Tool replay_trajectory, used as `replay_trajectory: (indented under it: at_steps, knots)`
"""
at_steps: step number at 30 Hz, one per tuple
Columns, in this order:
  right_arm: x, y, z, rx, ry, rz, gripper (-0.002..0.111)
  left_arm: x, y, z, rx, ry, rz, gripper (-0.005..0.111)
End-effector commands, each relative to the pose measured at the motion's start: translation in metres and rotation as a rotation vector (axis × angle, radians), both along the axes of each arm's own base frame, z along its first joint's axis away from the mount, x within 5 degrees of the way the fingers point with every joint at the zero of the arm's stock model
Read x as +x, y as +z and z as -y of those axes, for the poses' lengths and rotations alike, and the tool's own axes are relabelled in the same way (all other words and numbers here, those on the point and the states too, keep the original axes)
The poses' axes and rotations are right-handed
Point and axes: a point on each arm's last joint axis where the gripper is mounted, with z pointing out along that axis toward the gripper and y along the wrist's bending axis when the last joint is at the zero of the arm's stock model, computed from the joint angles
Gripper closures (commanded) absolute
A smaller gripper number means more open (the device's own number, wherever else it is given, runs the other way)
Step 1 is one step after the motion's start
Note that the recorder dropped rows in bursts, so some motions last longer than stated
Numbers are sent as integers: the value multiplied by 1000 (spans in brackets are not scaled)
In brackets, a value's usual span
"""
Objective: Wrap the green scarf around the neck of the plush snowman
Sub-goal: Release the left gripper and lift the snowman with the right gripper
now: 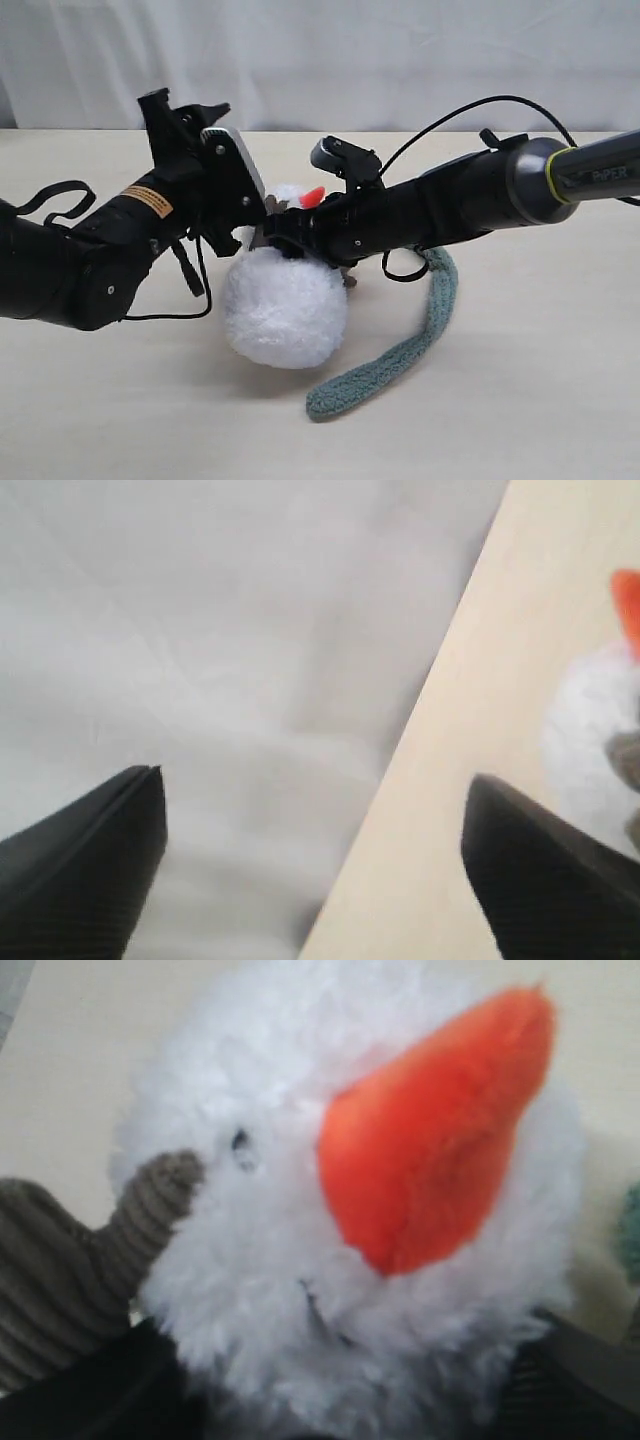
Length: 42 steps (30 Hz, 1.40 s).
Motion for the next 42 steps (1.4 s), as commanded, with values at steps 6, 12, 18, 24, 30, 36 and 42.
replay_trajectory:
  at_steps: [6,12,18,24,30,36,42]
  knots:
    - [20,30,6,-111,-37,215,104,-12,25,-13,-368,239,-231,27]
    - [30,55,4,-102,-51,305,104,-21,38,-12,-647,249,-670,27]
    - [33,73,10,-179,-56,424,104,-21,28,-31,-701,334,-882,27]
    - [34,91,18,-273,-71,540,104,-19,25,-34,-660,326,-839,28]
    - [33,100,20,-311,-35,599,104,-18,16,-52,-737,423,-646,56]
    - [20,118,3,-382,8,713,104,-35,6,-78,-1112,306,-464,80]
    - [2,145,-42,-312,78,806,104,-47,6,-92,-1110,-37,-609,84]
